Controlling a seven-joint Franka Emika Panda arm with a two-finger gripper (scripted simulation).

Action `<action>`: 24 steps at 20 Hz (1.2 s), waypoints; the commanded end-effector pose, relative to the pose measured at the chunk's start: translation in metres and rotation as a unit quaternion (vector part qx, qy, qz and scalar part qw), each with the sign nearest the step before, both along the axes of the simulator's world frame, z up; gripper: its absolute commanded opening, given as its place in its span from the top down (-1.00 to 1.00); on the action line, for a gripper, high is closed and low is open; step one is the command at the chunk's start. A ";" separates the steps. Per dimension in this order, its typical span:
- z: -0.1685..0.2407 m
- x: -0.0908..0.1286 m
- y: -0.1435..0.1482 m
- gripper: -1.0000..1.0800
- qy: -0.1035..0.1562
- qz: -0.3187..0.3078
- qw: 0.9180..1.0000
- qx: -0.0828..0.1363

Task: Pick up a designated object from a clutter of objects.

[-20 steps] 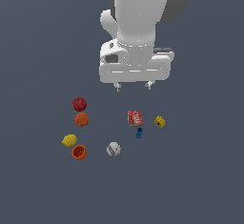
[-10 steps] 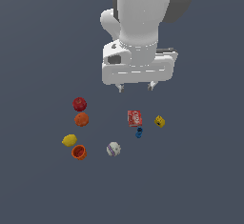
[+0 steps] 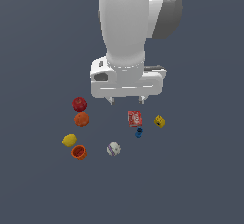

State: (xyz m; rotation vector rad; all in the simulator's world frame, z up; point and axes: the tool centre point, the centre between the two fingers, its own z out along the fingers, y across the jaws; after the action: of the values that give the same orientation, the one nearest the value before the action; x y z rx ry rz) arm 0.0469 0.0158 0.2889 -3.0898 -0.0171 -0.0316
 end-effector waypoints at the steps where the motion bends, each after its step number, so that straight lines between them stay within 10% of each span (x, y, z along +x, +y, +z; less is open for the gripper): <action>1: -0.012 0.012 -0.013 -0.92 0.001 -0.008 1.000 0.000; 24: -0.177 0.090 -0.180 -0.92 0.011 -0.083 0.996 -0.020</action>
State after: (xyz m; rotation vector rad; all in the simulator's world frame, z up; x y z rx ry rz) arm 0.1349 -0.1565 0.1203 -3.1194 0.2352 -0.0047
